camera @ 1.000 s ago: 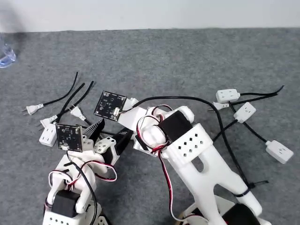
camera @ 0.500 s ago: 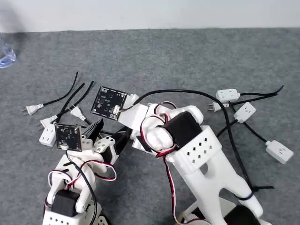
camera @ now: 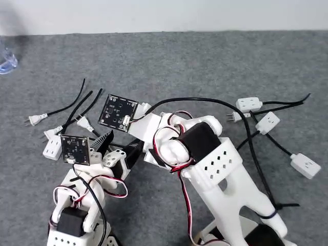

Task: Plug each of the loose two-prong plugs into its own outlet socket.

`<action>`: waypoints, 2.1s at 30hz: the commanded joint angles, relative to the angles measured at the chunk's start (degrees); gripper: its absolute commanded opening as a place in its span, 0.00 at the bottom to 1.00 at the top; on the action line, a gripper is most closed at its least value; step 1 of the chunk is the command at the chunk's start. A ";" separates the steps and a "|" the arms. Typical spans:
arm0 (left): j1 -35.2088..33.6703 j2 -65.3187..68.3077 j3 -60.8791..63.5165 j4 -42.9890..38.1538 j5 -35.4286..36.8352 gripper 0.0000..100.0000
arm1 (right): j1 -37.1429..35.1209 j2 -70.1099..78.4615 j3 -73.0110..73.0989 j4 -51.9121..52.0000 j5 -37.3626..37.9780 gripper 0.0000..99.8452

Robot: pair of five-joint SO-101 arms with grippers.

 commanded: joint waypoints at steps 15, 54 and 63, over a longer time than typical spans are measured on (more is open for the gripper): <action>-20.48 0.26 2.51 0.09 -0.35 0.29 | 6.99 0.66 2.11 -5.58 5.71 0.01; -19.96 0.26 6.73 -2.46 -2.81 0.29 | 30.73 37.49 13.36 -23.43 21.89 0.29; -19.96 0.26 6.73 -2.64 -2.81 0.29 | 28.70 31.87 13.63 -23.43 25.85 0.38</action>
